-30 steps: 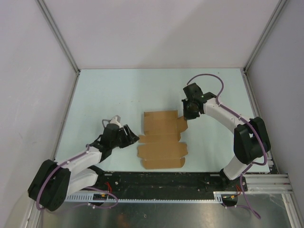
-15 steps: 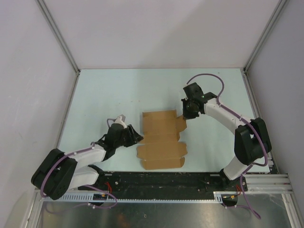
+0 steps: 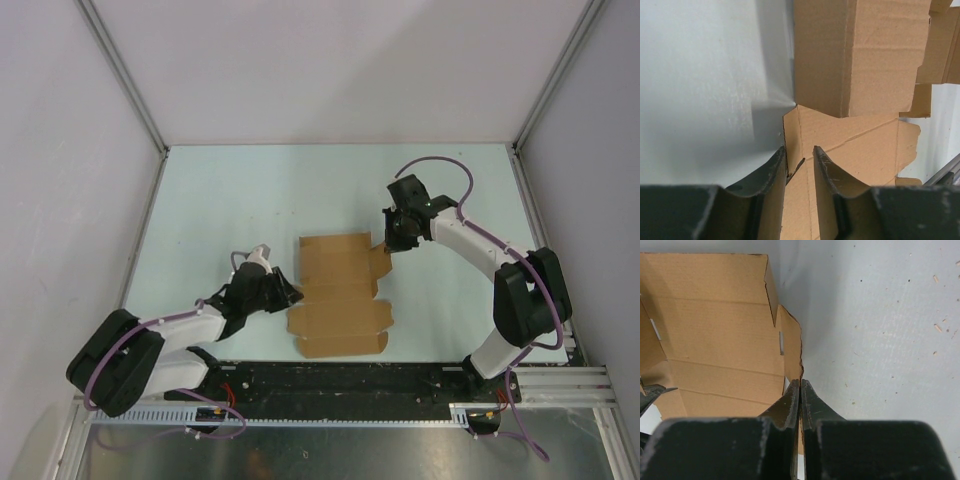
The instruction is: Fold the paper box
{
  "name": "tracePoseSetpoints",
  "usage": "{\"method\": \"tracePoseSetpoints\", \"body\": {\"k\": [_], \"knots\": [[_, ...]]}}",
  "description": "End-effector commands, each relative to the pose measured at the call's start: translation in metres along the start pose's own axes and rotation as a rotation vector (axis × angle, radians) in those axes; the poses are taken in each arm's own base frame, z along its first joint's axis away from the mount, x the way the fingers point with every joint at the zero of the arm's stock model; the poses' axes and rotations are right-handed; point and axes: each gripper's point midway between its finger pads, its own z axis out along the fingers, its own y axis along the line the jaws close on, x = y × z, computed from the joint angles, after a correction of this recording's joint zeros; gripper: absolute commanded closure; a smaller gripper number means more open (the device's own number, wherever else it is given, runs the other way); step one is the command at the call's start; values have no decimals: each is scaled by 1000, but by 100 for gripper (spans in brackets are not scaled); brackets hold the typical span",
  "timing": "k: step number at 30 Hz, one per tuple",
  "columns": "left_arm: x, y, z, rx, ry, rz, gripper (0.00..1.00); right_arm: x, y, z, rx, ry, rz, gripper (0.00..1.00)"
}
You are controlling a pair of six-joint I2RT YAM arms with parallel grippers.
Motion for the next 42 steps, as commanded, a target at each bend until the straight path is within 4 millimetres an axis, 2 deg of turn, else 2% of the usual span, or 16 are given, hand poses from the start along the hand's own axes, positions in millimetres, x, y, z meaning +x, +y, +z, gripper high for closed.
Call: {"method": "tracePoseSetpoints", "body": {"k": [1, 5, 7, 15, 22, 34, 35, 37, 38, 42], "knots": [[-11, -13, 2, 23, -36, 49, 68, -7, 7, -6, -38, -37, 14, 100], [-15, -20, 3, 6, -48, 102, 72, -6, 7, -6, -39, -38, 7, 100], [-13, -18, 3, -26, -36, 146, 73, -4, 6, -4, -30, -35, 6, 100], [-28, -20, -1, -164, -67, 316, 75, -2, 7, -2, -27, -35, -2, 100], [-23, -9, 4, -292, -19, 443, 75, -1, 9, -1, -31, -32, -9, 100], [-19, -17, 14, -415, 9, 622, 76, 1, 9, -2, -33, -29, -16, 100], [-23, -20, 15, -423, -6, 631, 76, 2, 8, -1, -32, -27, -18, 100], [-18, -19, 16, -442, 12, 666, 76, 3, 8, -1, -30, -26, -14, 100], [-20, -24, 17, -445, 4, 674, 76, 2, 8, -1, -31, -27, -16, 100], [-19, -23, 21, -511, 12, 746, 76, 2, 9, 0, -36, -27, -13, 100]]}}
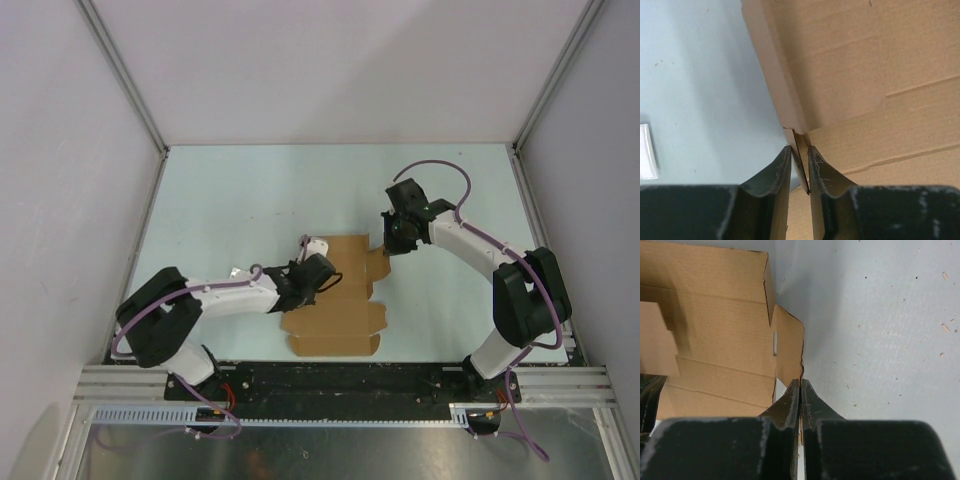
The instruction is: Fold the paper box
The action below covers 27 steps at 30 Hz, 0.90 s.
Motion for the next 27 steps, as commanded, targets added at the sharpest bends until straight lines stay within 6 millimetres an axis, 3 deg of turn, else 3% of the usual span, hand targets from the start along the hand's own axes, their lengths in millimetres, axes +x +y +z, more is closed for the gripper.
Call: {"method": "tracePoseSetpoints", "body": {"k": [1, 13, 27], "knots": [[-11, -4, 1, -81, -17, 100, 76, -4, 7, -6, -27, -28, -1, 100], [-5, -2, 4, -243, -4, 268, 75, -1, 7, -4, -30, -24, -3, 100], [-9, -14, 1, -334, -24, 413, 73, 2, 10, -2, -39, -14, -4, 100]]}}
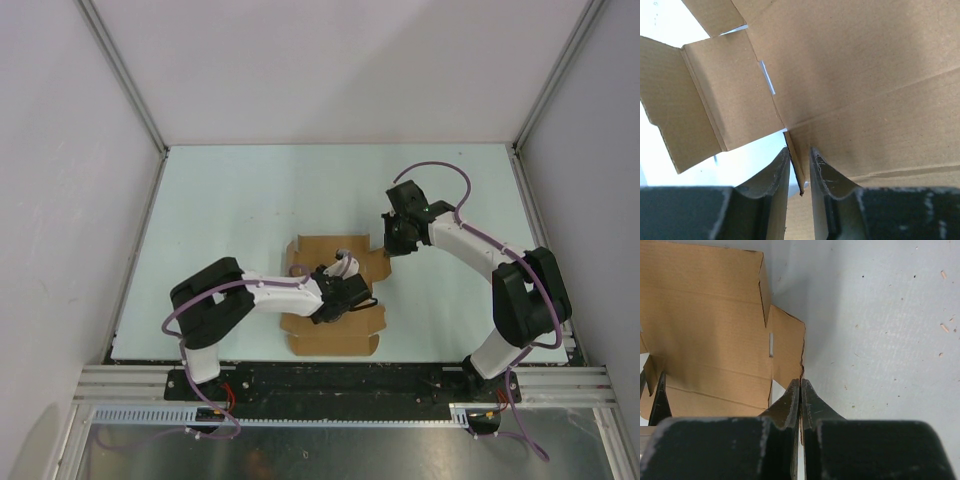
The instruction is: Fold the paper box
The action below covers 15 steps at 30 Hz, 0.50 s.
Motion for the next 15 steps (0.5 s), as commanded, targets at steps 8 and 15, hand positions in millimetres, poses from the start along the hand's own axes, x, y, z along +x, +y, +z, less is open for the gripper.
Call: {"method": "tracePoseSetpoints", "body": {"k": [8, 15], "knots": [[-12, -13, -9, -65, -46, 101, 73, -1, 13, -6, -49, -17, -1, 100], [-12, -15, -10, -93, -50, 148, 75, -1, 13, -7, -48, -18, -1, 100]]}}
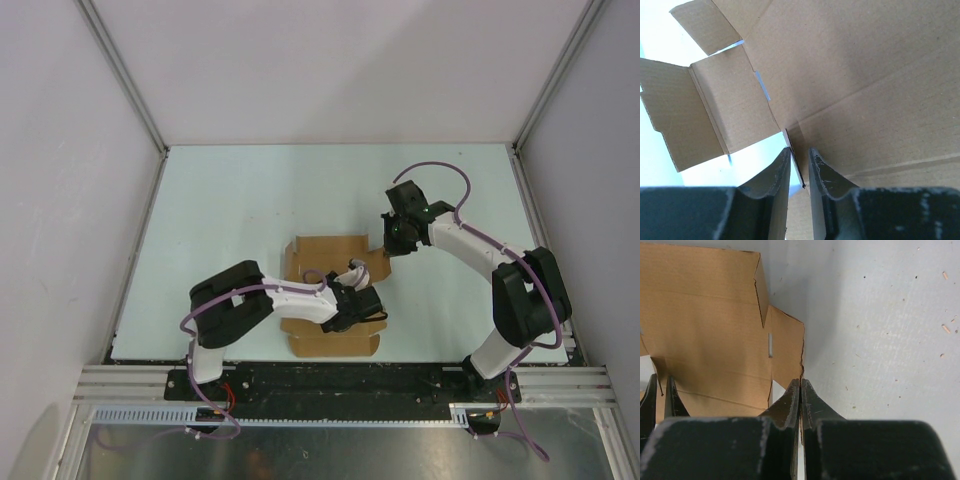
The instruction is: Fold the paper box
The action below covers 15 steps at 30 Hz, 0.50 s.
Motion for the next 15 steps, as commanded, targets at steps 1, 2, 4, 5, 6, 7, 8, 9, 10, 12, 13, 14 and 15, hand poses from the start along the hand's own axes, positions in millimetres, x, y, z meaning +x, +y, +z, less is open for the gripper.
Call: {"method": "tracePoseSetpoints", "body": {"k": [1, 2, 4, 5, 6, 7, 8, 9, 10, 12, 13, 14, 15], "knots": [[-10, -3, -4, -13, -25, 2, 75, 0, 12, -7, -44, -13, 1, 100], [-10, -3, -4, -15, -24, 4, 75, -1, 12, -7, -47, -15, 2, 100], [-9, -5, -3, -15, -24, 10, 76, -1, 12, -7, -46, -14, 2, 100], [-9, -5, -3, -20, -23, 12, 77, -1, 12, -7, -46, -14, 1, 100], [-8, -5, -3, -21, -23, 19, 78, -1, 13, -7, -47, -15, 2, 100], [-8, -5, -2, -26, -21, 25, 78, -1, 13, -7, -48, -15, 0, 100], [-7, -6, -2, -30, -19, 32, 78, 0, 13, -7, -46, -12, 1, 100], [-6, -6, -2, -37, -21, 40, 78, 0, 13, -7, -47, -13, 1, 100], [-6, -7, -1, -41, -20, 46, 78, 0, 13, -7, -48, -13, 1, 100], [-5, -7, -1, -48, -22, 55, 78, 0, 13, -7, -48, -13, 2, 100], [-4, -6, -1, -51, -20, 56, 78, 0, 14, -7, -50, -13, 1, 100], [-3, -6, -2, -52, -18, 58, 78, 0, 14, -8, -52, -14, 0, 100], [-4, -6, -2, -54, -20, 54, 78, 0, 13, -8, -50, -14, 1, 100]]}}
